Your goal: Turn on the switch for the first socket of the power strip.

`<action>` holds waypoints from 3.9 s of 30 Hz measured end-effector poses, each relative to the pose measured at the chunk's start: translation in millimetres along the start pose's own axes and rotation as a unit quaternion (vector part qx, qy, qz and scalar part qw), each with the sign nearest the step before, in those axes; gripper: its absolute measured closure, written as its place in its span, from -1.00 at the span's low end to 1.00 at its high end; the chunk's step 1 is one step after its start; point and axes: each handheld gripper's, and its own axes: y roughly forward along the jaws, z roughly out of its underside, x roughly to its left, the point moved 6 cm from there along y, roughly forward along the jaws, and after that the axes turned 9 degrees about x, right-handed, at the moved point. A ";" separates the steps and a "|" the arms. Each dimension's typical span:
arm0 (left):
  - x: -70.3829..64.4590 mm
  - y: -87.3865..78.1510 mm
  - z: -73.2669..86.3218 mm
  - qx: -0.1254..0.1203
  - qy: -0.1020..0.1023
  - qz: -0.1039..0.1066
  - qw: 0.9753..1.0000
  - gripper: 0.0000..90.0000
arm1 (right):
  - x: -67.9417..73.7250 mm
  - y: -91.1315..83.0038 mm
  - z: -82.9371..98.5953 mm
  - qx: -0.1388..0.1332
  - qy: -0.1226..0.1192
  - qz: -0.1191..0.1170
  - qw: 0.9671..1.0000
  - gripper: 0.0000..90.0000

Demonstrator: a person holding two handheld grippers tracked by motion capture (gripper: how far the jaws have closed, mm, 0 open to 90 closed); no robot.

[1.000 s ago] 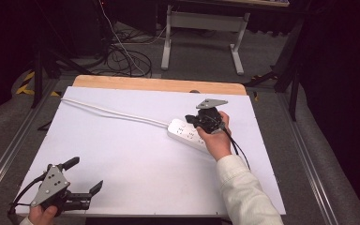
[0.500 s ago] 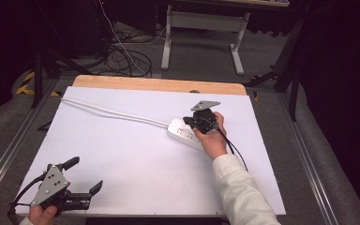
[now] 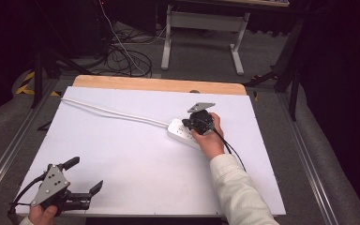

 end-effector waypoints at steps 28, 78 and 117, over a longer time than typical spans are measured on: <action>-0.9 -0.3 -0.2 -0.001 -0.001 0.002 1.000 -0.99 | 3.4 5.1 0.1 0.005 -0.015 0.010 1.000 1.00; -1.0 0.3 -1.1 -0.002 0.001 0.003 1.000 -0.99 | 5.0 7.3 -1.3 0.027 0.010 0.020 0.999 1.00; -0.6 2.8 -1.3 0.002 0.000 0.005 1.000 -0.99 | 22.6 -78.9 -25.8 -0.088 -0.014 -0.007 0.996 0.48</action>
